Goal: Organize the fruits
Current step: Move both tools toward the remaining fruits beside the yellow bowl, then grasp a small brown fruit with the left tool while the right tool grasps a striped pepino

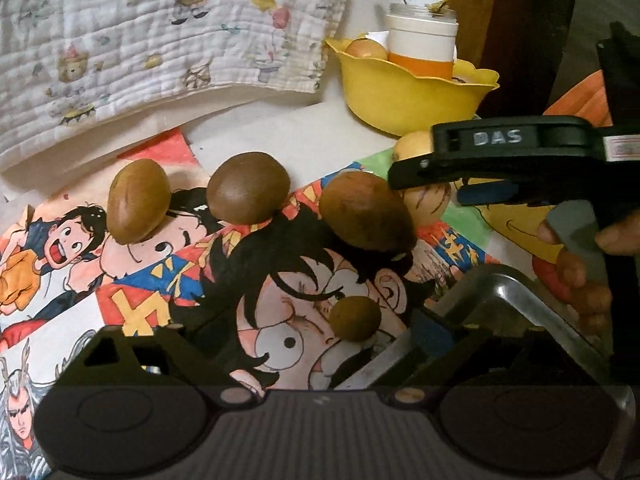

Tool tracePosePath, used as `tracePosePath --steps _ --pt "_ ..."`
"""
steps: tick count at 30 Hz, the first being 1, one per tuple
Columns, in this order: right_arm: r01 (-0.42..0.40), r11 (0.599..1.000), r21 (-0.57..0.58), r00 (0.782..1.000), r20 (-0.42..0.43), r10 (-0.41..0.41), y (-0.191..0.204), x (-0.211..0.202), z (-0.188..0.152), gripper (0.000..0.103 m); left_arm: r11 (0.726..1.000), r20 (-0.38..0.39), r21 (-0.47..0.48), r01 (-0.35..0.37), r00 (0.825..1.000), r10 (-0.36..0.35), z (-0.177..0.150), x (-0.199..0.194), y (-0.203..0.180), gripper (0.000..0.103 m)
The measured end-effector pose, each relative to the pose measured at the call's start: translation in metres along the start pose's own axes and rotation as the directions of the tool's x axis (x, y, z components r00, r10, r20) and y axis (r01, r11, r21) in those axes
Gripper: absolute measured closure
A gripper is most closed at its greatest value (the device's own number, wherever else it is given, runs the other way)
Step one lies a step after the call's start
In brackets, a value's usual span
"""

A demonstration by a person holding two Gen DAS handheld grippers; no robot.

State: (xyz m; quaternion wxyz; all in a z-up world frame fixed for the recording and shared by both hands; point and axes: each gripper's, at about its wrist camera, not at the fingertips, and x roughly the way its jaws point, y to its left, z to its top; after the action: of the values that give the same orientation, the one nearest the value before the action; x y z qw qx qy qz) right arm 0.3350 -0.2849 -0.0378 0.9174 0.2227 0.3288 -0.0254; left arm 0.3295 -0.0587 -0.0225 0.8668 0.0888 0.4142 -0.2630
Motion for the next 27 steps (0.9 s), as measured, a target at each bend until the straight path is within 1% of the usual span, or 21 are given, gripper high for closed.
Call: tracePosePath --steps 7,9,10,12,14,15,18,19,21,24,27 --pt "-0.014 0.999 0.041 1.0 0.019 0.013 0.0 0.004 0.0 0.023 1.0 0.008 0.011 0.015 1.0 -0.015 0.001 0.003 -0.006 0.021" --pt "-0.022 0.998 0.057 1.0 0.021 0.021 0.0 0.004 -0.001 0.025 1.0 0.01 0.008 0.018 1.0 -0.018 0.002 0.004 -0.008 0.027" --pt "-0.027 0.997 0.067 0.999 0.021 0.026 0.0 0.004 -0.001 0.026 1.0 0.011 0.009 0.021 1.0 -0.021 0.002 0.004 -0.008 0.029" --pt "-0.041 0.995 0.091 0.999 0.021 0.04 -0.002 0.004 -0.002 0.029 1.0 0.014 0.012 0.026 1.0 -0.026 0.003 0.004 -0.01 0.04" --pt "-0.058 0.992 0.111 0.998 0.022 0.056 -0.004 0.003 -0.002 0.032 1.0 0.007 0.013 0.026 1.0 -0.026 0.002 0.006 -0.012 0.046" --pt "-0.065 0.99 0.122 0.998 0.021 0.063 -0.005 0.003 -0.003 0.033 1.0 0.005 0.012 0.029 1.0 -0.029 0.002 0.006 -0.012 0.05" --pt "-0.071 0.988 0.139 0.997 0.023 0.068 -0.006 0.003 -0.003 0.033 0.999 0.004 0.01 0.03 1.0 -0.03 0.0 0.007 -0.012 0.06" --pt "-0.07 0.987 0.142 0.997 0.024 0.068 -0.006 0.003 -0.004 0.034 0.999 0.005 0.013 0.029 1.0 -0.029 0.0 0.008 -0.012 0.062" --pt "-0.071 0.987 0.142 0.997 0.028 0.068 -0.006 0.002 -0.004 0.034 0.999 0.005 0.016 0.032 0.999 -0.032 0.001 0.008 -0.012 0.068" --pt "-0.083 0.983 0.163 0.996 0.024 0.08 -0.008 0.002 -0.005 0.034 0.999 0.006 0.021 0.035 0.999 -0.035 0.001 0.008 -0.013 0.071" --pt "-0.115 0.969 0.218 0.993 0.011 0.115 -0.015 0.005 -0.006 0.034 0.999 0.006 0.027 0.032 0.999 -0.033 0.0 0.009 -0.014 0.071"
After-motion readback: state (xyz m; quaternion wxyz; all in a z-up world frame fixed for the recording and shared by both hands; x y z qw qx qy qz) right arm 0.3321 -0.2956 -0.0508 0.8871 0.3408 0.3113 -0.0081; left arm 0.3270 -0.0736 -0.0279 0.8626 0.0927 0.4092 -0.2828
